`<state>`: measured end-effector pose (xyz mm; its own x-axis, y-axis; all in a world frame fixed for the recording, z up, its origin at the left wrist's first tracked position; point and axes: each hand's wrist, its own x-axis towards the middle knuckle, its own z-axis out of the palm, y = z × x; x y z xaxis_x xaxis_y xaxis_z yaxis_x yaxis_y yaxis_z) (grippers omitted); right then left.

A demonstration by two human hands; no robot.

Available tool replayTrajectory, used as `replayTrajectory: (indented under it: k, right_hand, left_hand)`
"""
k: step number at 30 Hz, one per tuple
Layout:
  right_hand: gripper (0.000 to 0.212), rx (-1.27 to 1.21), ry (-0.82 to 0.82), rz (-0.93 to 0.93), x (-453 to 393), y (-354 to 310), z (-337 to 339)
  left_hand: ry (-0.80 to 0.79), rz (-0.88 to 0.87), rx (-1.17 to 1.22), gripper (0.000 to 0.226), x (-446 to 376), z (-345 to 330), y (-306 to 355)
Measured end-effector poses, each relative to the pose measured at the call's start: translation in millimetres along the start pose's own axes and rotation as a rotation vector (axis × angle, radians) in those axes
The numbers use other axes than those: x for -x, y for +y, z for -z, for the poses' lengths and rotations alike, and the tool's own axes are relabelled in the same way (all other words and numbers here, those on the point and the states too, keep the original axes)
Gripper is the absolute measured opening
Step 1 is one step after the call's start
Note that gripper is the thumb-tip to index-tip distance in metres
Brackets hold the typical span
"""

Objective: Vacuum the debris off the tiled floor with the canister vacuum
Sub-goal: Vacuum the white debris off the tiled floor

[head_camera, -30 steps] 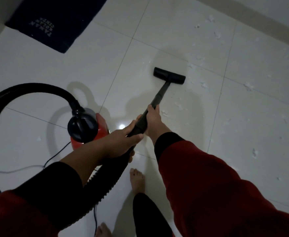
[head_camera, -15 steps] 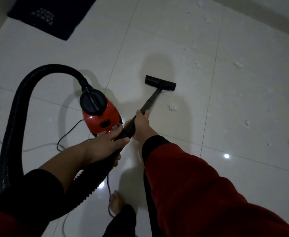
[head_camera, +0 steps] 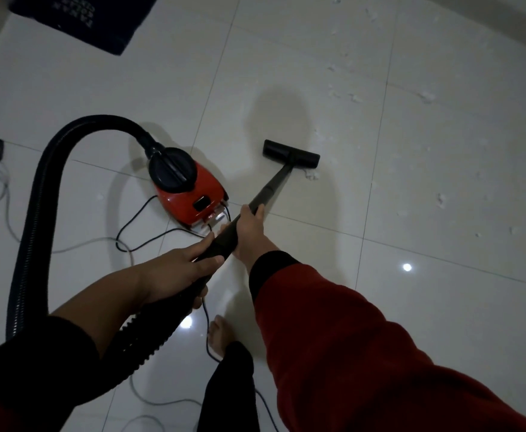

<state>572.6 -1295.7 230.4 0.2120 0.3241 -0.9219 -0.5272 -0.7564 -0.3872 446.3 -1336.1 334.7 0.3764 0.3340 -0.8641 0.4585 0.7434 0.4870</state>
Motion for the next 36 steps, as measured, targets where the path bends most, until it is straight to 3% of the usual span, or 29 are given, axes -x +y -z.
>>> replayTrajectory:
  k: [10,36]
  right_hand:
    - [0.059,-0.057,0.081,-0.003,-22,0,10]
    - [0.058,-0.164,0.103,-0.084,31,30,47]
  left_hand:
    - [-0.025,0.014,0.027,0.064,-11,-10,8]
    - [-0.119,0.093,-0.185,0.066,17,-28,-3]
